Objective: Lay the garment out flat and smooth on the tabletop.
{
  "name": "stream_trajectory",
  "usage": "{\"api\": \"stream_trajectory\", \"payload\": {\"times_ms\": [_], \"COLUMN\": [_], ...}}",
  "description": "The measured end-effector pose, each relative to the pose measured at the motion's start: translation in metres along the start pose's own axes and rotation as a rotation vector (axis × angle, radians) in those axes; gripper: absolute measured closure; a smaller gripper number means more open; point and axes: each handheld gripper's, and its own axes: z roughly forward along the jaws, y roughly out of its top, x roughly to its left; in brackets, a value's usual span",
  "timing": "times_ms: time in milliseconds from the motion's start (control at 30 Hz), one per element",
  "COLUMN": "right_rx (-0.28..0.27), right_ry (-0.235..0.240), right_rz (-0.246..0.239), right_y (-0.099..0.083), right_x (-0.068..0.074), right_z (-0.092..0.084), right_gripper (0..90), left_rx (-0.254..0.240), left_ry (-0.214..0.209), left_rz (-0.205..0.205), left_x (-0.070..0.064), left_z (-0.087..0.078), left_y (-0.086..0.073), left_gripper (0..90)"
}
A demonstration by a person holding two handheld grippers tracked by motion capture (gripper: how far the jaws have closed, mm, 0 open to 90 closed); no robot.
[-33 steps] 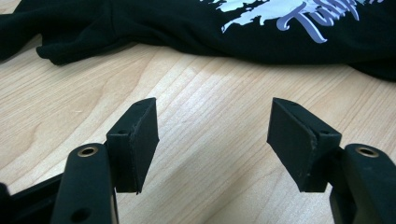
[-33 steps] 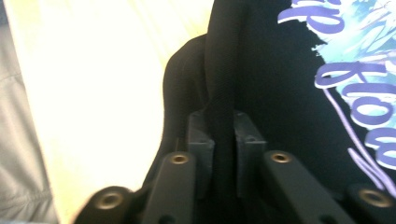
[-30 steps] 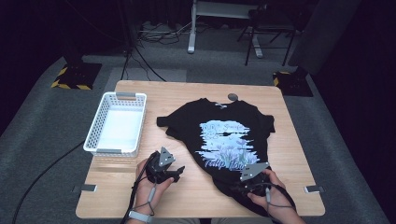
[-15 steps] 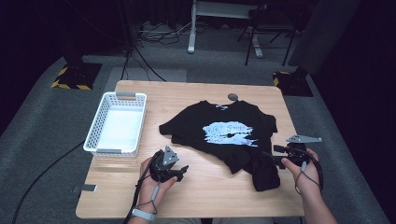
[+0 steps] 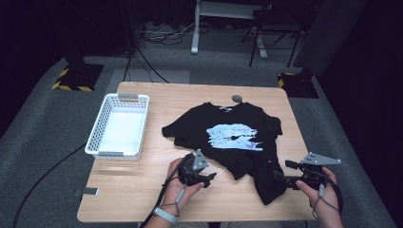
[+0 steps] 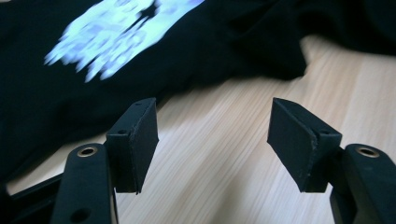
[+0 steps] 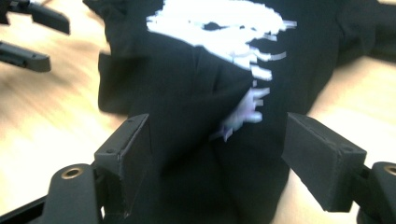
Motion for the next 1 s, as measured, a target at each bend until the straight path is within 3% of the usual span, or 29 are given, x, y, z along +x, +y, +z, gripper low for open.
{"api": "stream_trajectory", "payload": {"times_ms": [233,433,533,600,667,833,867,933,1000], "right_rx": [0.019,0.045,0.065,0.082,0.102,0.133,0.140,0.179,0.192], "right_ry": [-0.021,-0.029,-0.011,0.002,0.016,0.032,0.039,0.038,0.022], "right_rz": [0.017,0.021,0.013,-0.001,-0.026,-0.102,-0.111,-0.150,-0.179], "right_y": [-0.025,-0.041,-0.049,-0.053,-0.056,-0.057,-0.057,-0.056,-0.055], "right_x": [0.001,0.003,0.007,0.013,0.019,0.032,0.033,0.033,0.031], "right_z": [-0.016,-0.022,-0.019,-0.014,-0.009,0.006,0.009,0.014,0.017], "right_gripper": [25.0,24.2,23.1,22.1,21.5,19.8,21.8,34.1,54.4], "left_rx": [0.003,0.027,0.032,0.035,0.033,0.001,-0.007,-0.022,-0.031], "left_ry": [-0.065,-0.093,-0.108,-0.112,-0.112,-0.110,-0.108,-0.101,-0.089], "left_rz": [0.060,0.078,0.084,0.111,0.106,0.090,0.084,0.082,0.078], "left_x": [-0.018,-0.020,-0.020,-0.021,-0.021,-0.014,-0.013,-0.011,-0.010], "left_z": [0.030,0.054,0.060,0.062,0.060,0.048,0.044,0.036,0.027], "left_y": [0.030,0.044,0.045,0.045,0.044,0.044,0.043,0.042,0.039], "left_gripper": [33.5,39.0,51.8,71.3,83.8,86.2,86.3,86.3,86.3]}}
